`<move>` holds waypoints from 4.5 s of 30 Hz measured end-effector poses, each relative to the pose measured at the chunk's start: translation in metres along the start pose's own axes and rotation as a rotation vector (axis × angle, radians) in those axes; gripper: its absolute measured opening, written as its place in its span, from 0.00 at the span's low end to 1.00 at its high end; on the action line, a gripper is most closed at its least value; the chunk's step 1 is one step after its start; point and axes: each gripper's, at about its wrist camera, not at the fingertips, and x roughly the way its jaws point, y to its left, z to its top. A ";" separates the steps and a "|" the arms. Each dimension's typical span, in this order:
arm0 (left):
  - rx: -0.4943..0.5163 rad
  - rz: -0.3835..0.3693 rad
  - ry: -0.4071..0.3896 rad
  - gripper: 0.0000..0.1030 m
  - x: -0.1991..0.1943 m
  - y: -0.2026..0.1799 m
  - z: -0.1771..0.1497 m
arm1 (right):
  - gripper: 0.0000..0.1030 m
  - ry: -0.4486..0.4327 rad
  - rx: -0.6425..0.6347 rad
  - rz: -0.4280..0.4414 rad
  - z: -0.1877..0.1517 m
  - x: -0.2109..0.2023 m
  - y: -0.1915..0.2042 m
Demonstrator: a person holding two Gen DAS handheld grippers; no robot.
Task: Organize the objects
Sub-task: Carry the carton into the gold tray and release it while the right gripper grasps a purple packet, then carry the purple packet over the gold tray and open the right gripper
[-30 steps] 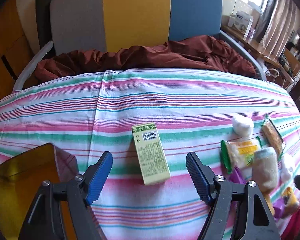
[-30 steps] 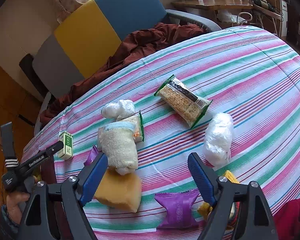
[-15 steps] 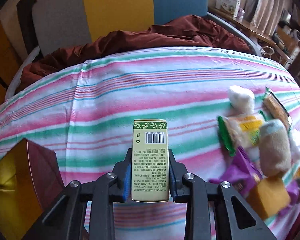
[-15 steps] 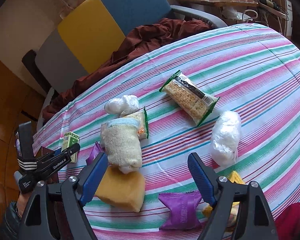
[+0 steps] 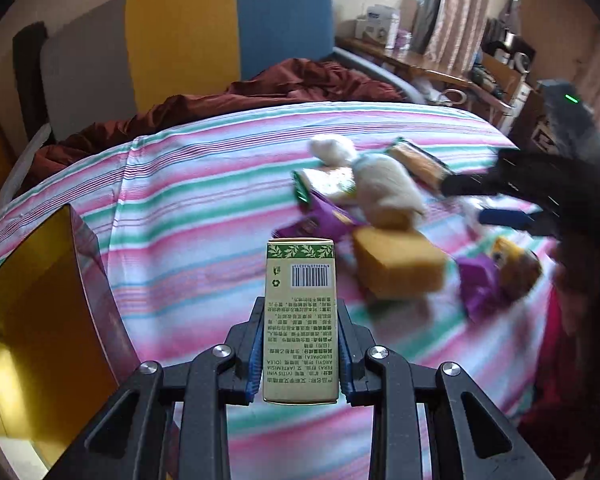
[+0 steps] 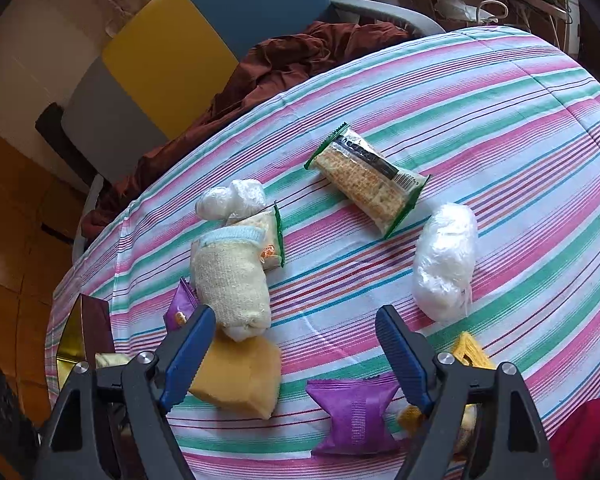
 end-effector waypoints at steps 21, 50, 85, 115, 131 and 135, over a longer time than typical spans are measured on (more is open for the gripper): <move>-0.072 -0.103 -0.081 0.29 -0.068 0.023 -0.071 | 0.58 0.143 -0.130 -0.210 -0.038 -0.003 0.006; -0.391 0.245 -0.189 0.29 -0.143 0.213 -0.096 | 0.33 0.148 -0.260 -0.338 -0.038 0.032 0.015; -0.542 0.415 -0.102 0.39 -0.118 0.283 -0.143 | 0.33 0.134 -0.254 -0.350 -0.043 0.031 0.017; -0.639 0.459 -0.223 0.81 -0.182 0.272 -0.184 | 0.33 0.041 -0.637 0.106 -0.133 0.017 0.245; -0.673 0.531 -0.227 0.86 -0.188 0.286 -0.192 | 0.45 0.256 -0.769 0.253 -0.215 0.115 0.369; -0.671 0.503 -0.232 0.86 -0.188 0.283 -0.192 | 0.55 0.204 -0.790 0.238 -0.214 0.100 0.359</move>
